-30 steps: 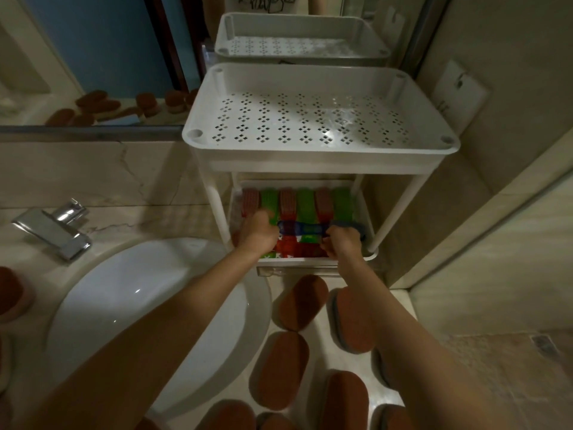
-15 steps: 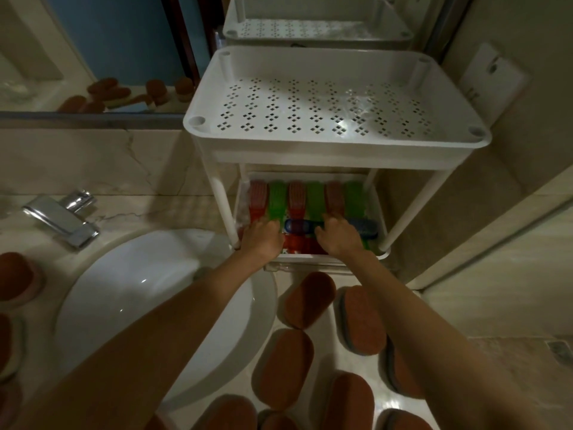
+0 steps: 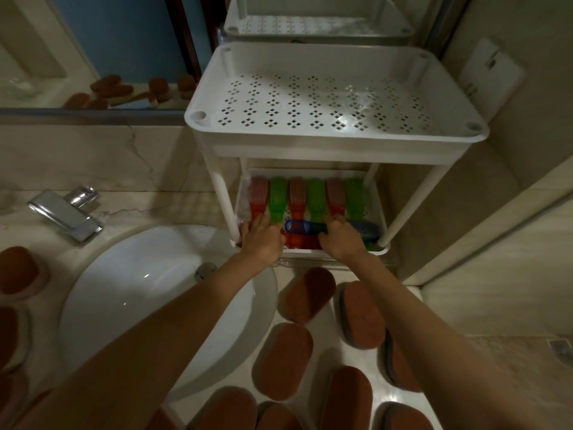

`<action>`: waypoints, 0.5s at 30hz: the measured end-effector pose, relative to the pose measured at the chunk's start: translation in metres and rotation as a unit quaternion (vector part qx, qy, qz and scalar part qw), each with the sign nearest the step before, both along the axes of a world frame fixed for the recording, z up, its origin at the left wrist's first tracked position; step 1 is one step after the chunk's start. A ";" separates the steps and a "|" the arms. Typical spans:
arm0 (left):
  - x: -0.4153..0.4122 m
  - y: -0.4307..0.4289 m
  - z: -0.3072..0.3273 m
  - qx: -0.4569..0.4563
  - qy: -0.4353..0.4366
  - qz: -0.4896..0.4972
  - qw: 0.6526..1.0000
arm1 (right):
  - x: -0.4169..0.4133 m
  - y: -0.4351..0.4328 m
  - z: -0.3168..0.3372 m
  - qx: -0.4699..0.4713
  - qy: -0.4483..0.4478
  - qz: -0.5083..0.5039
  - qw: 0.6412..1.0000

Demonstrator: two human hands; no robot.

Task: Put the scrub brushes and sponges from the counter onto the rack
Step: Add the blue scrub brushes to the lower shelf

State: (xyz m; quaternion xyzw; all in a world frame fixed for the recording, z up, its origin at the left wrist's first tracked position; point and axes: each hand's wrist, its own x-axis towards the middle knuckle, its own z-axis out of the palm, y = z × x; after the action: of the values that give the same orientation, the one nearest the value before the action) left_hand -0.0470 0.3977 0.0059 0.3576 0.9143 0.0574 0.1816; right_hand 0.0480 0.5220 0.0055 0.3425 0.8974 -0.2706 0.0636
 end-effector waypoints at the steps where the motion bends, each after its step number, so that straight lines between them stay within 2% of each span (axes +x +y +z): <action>1: 0.001 0.000 -0.001 -0.008 0.002 -0.005 1.000 | 0.001 0.000 0.000 0.001 0.002 0.001 1.000; 9: 0.011 -0.005 0.005 -0.003 0.006 -0.010 1.000 | 0.009 -0.003 0.006 0.024 0.014 0.022 0.999; 12: 0.024 -0.011 0.014 0.056 0.041 0.021 0.997 | 0.017 -0.008 0.012 0.051 0.032 0.041 0.997; 15: 0.035 -0.016 0.022 0.162 0.041 0.039 0.985 | 0.024 -0.017 0.021 0.066 0.108 0.024 0.992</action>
State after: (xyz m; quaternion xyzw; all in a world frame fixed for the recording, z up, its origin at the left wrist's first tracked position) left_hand -0.0116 0.3820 0.0281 0.3486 0.9127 0.1972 0.0813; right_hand 0.0718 0.5052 0.0264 0.2926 0.9229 -0.2451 -0.0501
